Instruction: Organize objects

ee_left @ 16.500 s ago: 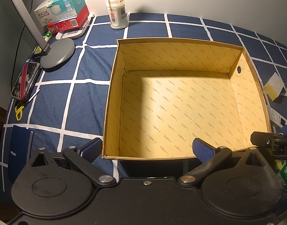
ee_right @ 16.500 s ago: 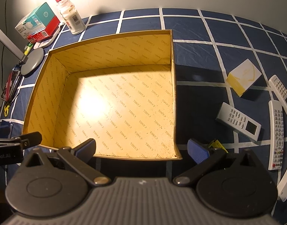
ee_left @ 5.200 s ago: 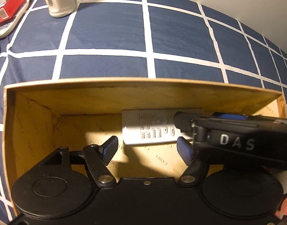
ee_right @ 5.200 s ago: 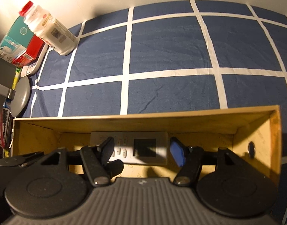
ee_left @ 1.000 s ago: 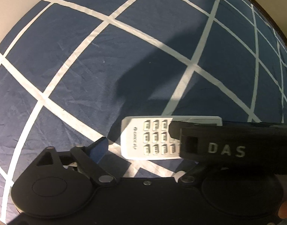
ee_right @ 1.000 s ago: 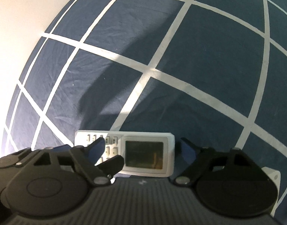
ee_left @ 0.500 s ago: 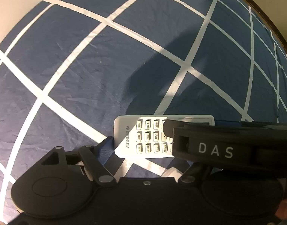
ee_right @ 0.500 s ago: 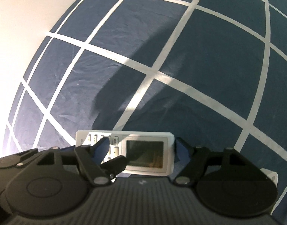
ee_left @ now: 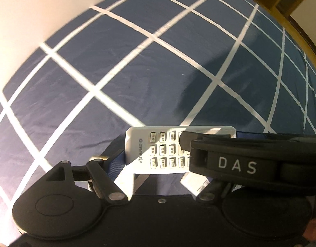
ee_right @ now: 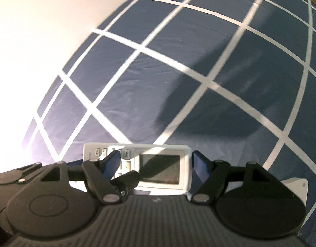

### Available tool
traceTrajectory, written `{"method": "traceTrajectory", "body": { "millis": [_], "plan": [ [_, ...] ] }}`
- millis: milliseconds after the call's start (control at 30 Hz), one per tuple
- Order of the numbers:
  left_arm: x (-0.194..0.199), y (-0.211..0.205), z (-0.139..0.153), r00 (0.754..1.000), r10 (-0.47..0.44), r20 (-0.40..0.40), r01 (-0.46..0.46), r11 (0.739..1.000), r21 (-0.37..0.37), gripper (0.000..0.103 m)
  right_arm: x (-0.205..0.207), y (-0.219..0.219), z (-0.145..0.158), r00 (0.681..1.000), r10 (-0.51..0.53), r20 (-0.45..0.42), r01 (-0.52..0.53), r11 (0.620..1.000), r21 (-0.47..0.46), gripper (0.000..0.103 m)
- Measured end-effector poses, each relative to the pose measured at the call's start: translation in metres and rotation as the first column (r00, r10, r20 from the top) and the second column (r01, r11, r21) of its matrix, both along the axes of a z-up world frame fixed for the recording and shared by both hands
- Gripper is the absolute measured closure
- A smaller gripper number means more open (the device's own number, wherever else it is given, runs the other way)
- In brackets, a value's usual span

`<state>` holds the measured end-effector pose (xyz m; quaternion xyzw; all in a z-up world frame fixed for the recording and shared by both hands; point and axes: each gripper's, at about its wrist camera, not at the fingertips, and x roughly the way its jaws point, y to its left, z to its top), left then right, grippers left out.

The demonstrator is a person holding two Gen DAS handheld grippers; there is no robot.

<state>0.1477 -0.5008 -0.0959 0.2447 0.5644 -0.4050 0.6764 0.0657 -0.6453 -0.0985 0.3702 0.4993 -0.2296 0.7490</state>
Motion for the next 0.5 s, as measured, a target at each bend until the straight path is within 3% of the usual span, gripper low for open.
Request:
{"method": "traceTrajectory", "body": {
  "millis": [500],
  "plan": [
    [-0.017, 0.1, 0.046, 0.977, 0.201, 0.071, -0.2, 0.98, -0.019, 0.028, -0.004, 0.089, 0.045, 0.974, 0.214, 0.077, -0.213, 0.977, -0.024, 0.028]
  ]
}}
